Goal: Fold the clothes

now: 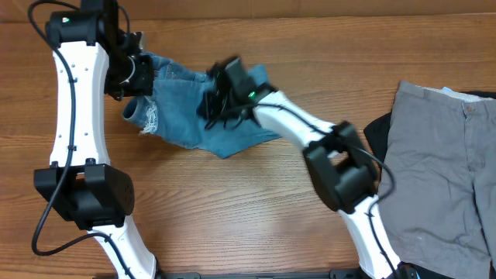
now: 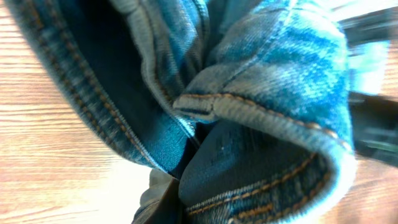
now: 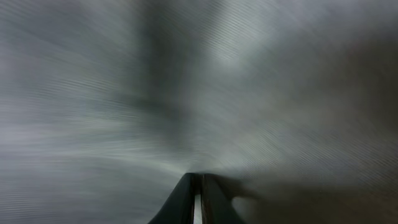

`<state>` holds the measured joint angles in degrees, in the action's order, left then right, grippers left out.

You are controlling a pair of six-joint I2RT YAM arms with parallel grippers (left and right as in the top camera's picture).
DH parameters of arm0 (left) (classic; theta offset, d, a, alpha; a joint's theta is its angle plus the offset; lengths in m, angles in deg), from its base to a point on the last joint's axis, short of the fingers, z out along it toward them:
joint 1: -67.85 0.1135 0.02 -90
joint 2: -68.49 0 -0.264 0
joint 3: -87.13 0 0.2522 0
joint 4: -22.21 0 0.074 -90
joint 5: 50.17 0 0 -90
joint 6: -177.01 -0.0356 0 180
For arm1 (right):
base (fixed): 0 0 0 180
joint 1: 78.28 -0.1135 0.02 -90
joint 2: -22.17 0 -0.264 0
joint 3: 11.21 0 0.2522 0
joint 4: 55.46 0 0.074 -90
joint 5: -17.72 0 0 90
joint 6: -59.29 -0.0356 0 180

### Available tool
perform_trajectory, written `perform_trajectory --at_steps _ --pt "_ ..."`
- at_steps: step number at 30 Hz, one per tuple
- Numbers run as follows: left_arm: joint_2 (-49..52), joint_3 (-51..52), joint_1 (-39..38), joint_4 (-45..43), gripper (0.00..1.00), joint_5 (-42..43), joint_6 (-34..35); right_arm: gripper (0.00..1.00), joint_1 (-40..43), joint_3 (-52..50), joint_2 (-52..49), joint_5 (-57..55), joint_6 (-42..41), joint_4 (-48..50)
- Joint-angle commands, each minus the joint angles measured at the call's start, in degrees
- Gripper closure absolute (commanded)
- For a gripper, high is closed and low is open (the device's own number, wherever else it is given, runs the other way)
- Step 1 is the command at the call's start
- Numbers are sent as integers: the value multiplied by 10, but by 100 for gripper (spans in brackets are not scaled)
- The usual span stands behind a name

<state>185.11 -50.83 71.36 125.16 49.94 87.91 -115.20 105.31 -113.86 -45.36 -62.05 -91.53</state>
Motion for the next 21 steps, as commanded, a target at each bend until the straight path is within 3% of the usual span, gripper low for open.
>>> perform_trajectory --at_steps 1,8,13,21 --pt "-31 -13 -18 -4 95 43 -11 91 -24 -5 -21 31 -11 1" --pt "-32 -13 -42 -3 94 52 -5 80 -30 2 17 75 37 -35" --pt "-32 -13 -73 -21 93 52 19 78 10 2 120 -9 48 -148" --pt "-19 -12 -175 -76 87 2 92 75 157 2 294 -59 48 -321"
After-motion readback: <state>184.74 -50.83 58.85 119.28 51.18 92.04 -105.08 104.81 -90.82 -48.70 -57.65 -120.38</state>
